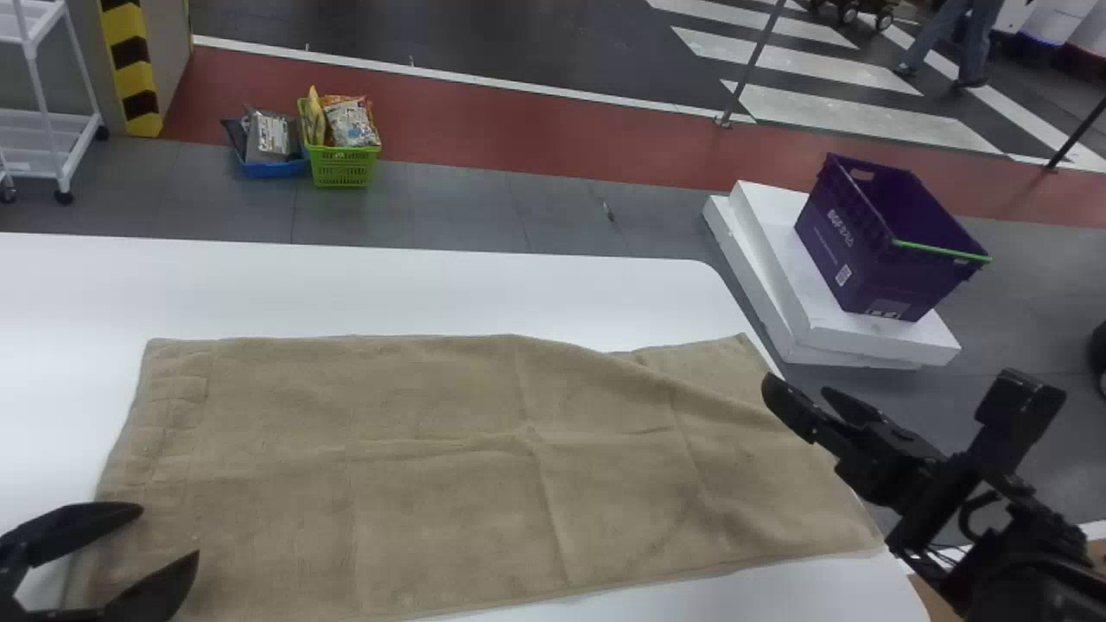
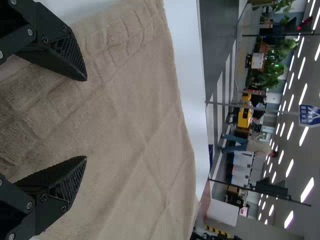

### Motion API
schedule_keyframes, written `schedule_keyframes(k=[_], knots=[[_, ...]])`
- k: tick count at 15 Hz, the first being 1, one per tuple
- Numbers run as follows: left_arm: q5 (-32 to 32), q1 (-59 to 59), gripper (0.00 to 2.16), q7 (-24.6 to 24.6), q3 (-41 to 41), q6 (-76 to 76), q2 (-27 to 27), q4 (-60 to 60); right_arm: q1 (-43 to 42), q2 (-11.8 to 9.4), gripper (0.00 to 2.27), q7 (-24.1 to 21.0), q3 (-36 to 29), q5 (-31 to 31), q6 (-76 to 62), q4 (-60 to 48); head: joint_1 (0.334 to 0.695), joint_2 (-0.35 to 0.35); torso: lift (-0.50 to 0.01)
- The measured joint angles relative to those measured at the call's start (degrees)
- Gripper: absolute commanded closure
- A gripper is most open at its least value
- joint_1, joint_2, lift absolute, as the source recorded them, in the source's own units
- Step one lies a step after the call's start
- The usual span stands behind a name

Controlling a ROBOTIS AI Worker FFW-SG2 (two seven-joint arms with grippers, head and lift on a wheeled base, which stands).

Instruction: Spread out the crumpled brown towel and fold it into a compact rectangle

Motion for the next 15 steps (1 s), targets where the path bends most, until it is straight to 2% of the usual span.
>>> schedule_keyframes(k=[8,15], knots=[[0.9,1.9,0.32,-4.0,4.9,-0.2,0.6,-2.7,-0.3,0.0,0.1,0.0,0.2,-1.8,0.4,0.3,0.695,-0.318,-0.127],[-2.0,1.9,0.32,-0.6,3.5,-0.7,0.6,-2.0,-0.3,0.0,0.1,0.5,-0.6,-3.3,1.1,0.5,0.695,-0.319,-0.127]])
